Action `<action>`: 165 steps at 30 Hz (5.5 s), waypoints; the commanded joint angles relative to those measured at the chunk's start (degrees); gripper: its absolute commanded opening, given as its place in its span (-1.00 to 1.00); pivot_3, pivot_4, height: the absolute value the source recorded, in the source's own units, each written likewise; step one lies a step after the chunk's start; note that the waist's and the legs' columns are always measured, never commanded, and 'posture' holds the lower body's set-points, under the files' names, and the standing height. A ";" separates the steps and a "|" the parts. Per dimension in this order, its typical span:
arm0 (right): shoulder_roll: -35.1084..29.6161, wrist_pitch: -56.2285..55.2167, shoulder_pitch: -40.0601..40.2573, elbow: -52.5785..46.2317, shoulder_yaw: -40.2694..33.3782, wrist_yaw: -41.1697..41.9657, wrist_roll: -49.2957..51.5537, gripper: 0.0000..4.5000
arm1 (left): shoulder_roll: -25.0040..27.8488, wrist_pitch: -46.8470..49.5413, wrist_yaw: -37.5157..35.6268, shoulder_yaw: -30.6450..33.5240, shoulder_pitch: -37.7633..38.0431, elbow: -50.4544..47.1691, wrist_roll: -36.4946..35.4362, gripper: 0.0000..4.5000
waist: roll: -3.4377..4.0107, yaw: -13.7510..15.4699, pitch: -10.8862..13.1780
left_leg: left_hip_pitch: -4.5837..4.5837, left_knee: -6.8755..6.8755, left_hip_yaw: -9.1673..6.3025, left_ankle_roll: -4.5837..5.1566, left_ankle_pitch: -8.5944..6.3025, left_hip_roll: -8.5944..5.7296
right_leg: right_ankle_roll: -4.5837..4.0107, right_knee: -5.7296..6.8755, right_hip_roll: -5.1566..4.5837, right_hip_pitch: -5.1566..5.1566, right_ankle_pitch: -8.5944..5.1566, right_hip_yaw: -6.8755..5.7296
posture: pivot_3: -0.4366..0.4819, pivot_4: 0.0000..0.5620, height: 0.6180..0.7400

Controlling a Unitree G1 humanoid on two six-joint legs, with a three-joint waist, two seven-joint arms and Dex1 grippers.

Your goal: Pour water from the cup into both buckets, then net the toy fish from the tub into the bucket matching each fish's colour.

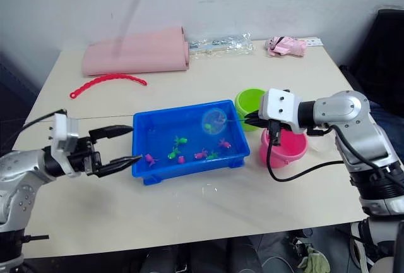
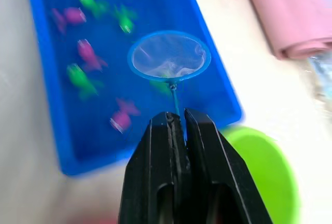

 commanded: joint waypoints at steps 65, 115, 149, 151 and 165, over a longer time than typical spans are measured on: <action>2.96 34.28 -3.02 2.57 -1.80 11.72 2.56 -1.00 | -2.47 -3.26 -0.86 -5.57 -3.87 1.78 0.09 0.99 | 0.04 0.07 0.02 | 0.00 0.49 -0.10 0.10 -0.07 -0.02 | -0.03 0.39 -0.14 0.06 -0.02 -0.02 | -0.05 -0.47 1.00; -0.72 -61.37 49.98 7.10 -50.25 -34.37 -30.07 -1.00 | -18.09 3.52 -0.36 -18.58 -24.46 7.84 -2.73 0.99 | 0.00 1.33 0.04 | 0.40 0.58 -0.12 -0.02 -0.02 -0.32 | 0.14 0.29 0.12 0.55 -0.04 0.10 | -0.05 -0.47 1.00; -2.22 -57.70 58.16 5.16 -43.90 -66.45 -48.26 -1.00 | -17.68 2.69 0.85 -17.70 -23.50 8.50 -1.63 0.99 | -0.01 0.05 0.07 | 1.11 -0.09 -0.12 -0.29 0.00 -0.15 | 0.21 0.18 0.15 1.09 -0.34 0.31 | -0.05 -0.47 1.00; -2.57 -57.79 58.56 4.78 -43.03 -66.24 -46.63 -1.00 | -17.57 2.57 0.82 -17.64 -23.26 8.32 -1.68 0.99 | -0.02 0.00 0.07 | 1.12 -0.09 -0.10 -0.29 0.00 -0.15 | 0.21 0.19 0.15 1.09 -0.34 0.33 | -0.05 -0.47 1.00; -9.17 -32.13 48.47 -17.62 -24.41 -38.30 6.67 -1.00 | -9.10 -0.93 0.39 -4.97 -15.27 10.08 -2.39 0.99 | -0.06 -0.12 0.09 | 1.19 -0.13 -0.12 -0.26 -0.02 -0.09 | 0.22 0.22 0.11 1.12 -0.34 0.42 | -0.05 -0.47 1.00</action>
